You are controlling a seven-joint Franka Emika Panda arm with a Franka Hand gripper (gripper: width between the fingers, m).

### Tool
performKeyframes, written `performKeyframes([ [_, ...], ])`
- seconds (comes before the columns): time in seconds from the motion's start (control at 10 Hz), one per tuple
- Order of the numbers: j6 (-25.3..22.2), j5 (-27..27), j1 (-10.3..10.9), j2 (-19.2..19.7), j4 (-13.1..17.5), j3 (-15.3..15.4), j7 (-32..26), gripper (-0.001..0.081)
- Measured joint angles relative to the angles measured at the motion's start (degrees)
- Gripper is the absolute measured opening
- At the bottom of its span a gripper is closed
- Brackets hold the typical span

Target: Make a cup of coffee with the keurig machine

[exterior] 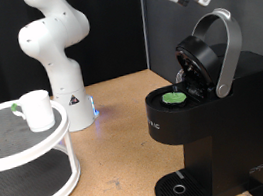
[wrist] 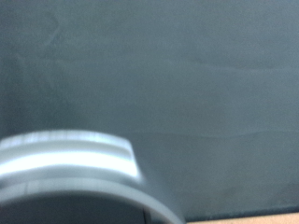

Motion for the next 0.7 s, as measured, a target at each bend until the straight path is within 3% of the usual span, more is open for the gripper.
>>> performKeyframes([
  [0.6,6.4,0.0,2.4,2.1,1.8,6.9,4.0,0.0803],
  [0.7,7.2,-0.3,2.6,2.7,1.9,7.9,4.5,0.0692],
])
